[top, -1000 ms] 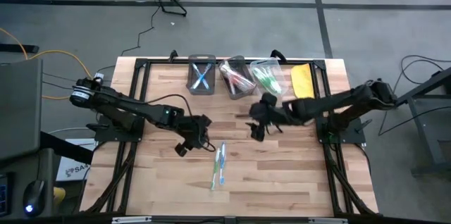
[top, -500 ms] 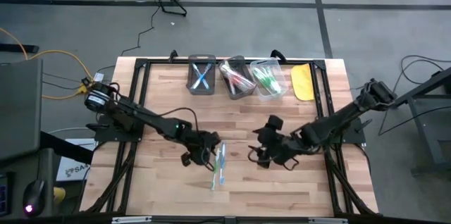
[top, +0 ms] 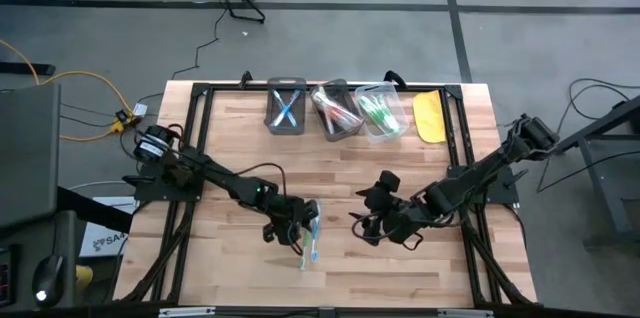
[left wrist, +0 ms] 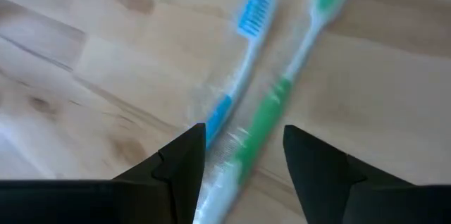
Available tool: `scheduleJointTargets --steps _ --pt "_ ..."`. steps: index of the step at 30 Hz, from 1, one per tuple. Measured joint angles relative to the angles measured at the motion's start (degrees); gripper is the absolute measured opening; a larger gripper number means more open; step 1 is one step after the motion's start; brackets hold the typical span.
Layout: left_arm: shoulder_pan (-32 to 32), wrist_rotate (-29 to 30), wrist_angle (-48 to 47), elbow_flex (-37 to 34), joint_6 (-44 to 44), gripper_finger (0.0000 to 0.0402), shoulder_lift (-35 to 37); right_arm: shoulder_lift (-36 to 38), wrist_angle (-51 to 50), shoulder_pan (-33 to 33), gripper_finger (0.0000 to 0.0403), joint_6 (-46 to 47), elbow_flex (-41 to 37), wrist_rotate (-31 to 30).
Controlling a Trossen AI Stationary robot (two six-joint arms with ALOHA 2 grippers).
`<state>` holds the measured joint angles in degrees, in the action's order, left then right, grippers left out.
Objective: Pick & Place Toothbrushes
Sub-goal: Put the green toothbrush into the transparent bin
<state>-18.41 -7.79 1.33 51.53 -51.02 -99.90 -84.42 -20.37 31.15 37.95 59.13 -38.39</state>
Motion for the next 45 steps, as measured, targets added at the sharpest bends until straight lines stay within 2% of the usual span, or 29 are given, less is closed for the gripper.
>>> scheduleJointTargets --steps 10,26,32,39,45 --pt "0.0 -2.2 -1.0 -0.2 0.8 0.0177 -1.4 -3.6 1.5 0.1 0.027 0.9 -0.1 1.2" --pt "0.0 -3.0 -0.5 0.0 5.1 0.0014 -3.3 -4.1 2.5 0.1 0.027 0.9 -0.1 1.1" --pt "0.0 -2.4 -3.7 -0.1 9.4 0.0007 -1.5 -4.8 3.5 0.1 0.027 0.8 -0.1 0.4" --pt "0.0 -1.3 -11.1 -0.3 15.1 0.0003 5.2 -12.3 12.1 -0.1 0.027 -3.9 0.0 0.3" --pt "0.0 5.8 -14.5 -0.2 20.6 0.0002 13.0 -18.5 24.7 0.0 0.027 -11.9 -0.1 -0.6"
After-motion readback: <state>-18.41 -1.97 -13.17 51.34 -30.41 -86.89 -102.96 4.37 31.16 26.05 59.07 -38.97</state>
